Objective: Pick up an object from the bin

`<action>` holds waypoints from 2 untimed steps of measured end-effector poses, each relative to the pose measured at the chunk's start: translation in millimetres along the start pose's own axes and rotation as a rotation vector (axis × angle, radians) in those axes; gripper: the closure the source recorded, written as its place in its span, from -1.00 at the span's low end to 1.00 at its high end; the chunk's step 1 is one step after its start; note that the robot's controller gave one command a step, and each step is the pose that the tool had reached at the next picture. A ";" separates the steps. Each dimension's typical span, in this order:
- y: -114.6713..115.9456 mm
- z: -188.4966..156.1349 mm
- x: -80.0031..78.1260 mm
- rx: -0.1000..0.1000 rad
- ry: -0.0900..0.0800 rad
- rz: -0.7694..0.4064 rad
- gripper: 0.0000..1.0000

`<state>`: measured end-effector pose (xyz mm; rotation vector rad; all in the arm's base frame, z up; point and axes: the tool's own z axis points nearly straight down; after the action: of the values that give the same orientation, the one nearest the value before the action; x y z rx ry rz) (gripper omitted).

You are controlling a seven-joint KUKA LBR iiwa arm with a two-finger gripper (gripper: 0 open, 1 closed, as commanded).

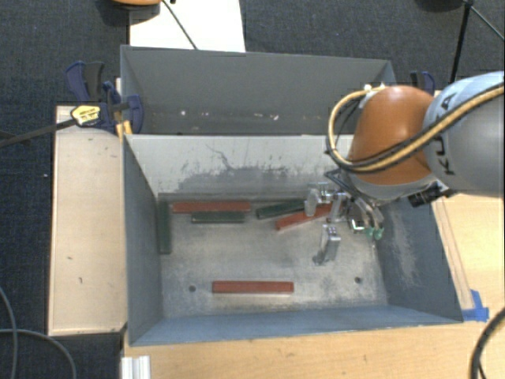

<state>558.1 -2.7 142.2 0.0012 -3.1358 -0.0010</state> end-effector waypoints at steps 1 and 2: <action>0.0 -3.6 -1.5 0.000 -0.007 0.000 -1.00; -12.7 59.9 -17.6 -0.001 -0.004 0.072 -1.00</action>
Offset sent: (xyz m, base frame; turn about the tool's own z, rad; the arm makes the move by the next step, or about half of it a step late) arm 0.0242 0.0224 -0.0673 0.1168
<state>575.4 -15.3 82.2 -0.1124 -3.1376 -0.0028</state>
